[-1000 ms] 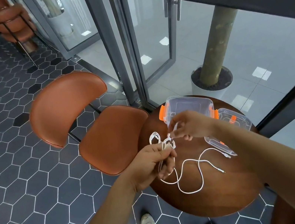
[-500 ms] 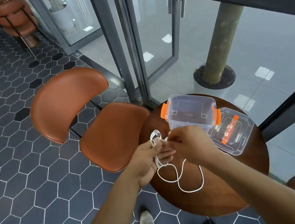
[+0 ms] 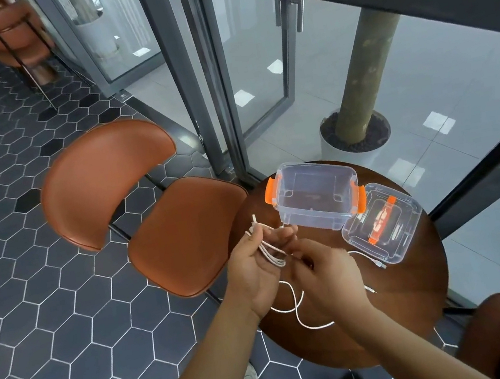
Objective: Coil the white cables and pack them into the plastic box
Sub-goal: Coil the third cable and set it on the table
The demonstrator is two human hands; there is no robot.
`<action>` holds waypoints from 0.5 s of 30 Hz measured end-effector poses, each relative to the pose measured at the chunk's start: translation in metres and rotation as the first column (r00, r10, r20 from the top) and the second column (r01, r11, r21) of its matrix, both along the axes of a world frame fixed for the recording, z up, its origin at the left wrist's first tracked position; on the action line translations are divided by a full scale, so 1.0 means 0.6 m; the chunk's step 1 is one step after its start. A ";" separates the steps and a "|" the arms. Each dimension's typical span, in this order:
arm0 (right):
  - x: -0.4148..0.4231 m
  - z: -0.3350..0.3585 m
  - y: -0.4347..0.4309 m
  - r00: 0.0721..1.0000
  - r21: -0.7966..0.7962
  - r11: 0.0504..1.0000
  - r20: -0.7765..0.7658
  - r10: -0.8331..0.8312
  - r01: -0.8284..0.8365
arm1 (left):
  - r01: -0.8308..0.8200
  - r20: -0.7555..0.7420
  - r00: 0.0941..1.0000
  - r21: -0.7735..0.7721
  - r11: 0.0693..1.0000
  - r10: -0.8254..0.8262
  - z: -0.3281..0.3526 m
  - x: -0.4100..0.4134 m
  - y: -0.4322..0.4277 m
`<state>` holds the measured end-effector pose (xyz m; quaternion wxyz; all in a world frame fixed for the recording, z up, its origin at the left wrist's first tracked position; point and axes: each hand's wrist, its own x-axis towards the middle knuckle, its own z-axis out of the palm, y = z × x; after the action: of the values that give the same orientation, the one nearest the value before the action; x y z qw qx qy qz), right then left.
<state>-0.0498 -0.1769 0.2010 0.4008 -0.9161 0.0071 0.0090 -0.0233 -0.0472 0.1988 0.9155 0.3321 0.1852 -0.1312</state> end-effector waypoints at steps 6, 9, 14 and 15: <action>-0.003 0.024 0.012 0.889 0.560 0.730 -0.436 -0.143 0.392 | -0.076 0.022 0.997 -0.074 0.994 0.078 0.006 -0.006 -0.007; -0.012 0.016 0.019 0.804 0.700 0.447 -0.590 -0.077 0.556 | -0.076 0.040 0.996 -0.009 0.997 0.076 0.003 -0.005 -0.011; -0.014 0.002 0.016 0.748 0.746 0.137 -0.662 0.049 0.651 | -0.034 0.120 0.992 0.003 0.999 0.034 0.000 -0.003 0.001; -0.011 -0.002 0.014 0.756 0.752 0.153 -0.653 0.044 0.641 | -0.011 0.120 0.993 -0.008 1.000 0.012 0.000 -0.003 0.002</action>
<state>-0.0565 -0.1685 0.2001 0.8468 -0.3966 0.3046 0.1811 -0.0249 -0.0457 0.1987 0.9270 0.3348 0.1312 -0.1066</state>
